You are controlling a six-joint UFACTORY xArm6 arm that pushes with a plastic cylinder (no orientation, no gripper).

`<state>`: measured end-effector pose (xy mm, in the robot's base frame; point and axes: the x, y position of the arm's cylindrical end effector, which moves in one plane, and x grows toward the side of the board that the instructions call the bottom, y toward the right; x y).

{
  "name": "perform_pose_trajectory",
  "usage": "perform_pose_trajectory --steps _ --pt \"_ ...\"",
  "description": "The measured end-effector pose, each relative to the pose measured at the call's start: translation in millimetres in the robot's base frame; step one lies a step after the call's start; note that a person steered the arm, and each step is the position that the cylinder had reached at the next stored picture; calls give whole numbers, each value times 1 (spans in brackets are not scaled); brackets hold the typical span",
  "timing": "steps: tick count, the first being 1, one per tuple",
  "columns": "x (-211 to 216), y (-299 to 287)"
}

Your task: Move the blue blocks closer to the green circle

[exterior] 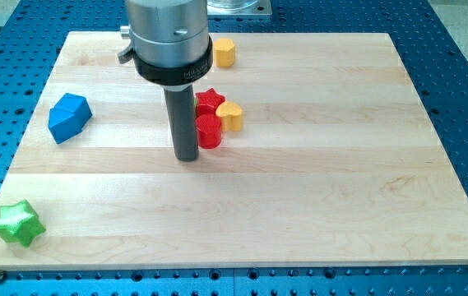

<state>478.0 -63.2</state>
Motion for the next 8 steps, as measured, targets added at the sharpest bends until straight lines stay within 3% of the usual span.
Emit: perform_pose_trajectory --steps 2,4,5,6,7,8 --pt "11 -3" --pt "40 -135" --pt "21 -205" --pt "-27 -221" --pt "-54 -187" --pt "-51 -94"
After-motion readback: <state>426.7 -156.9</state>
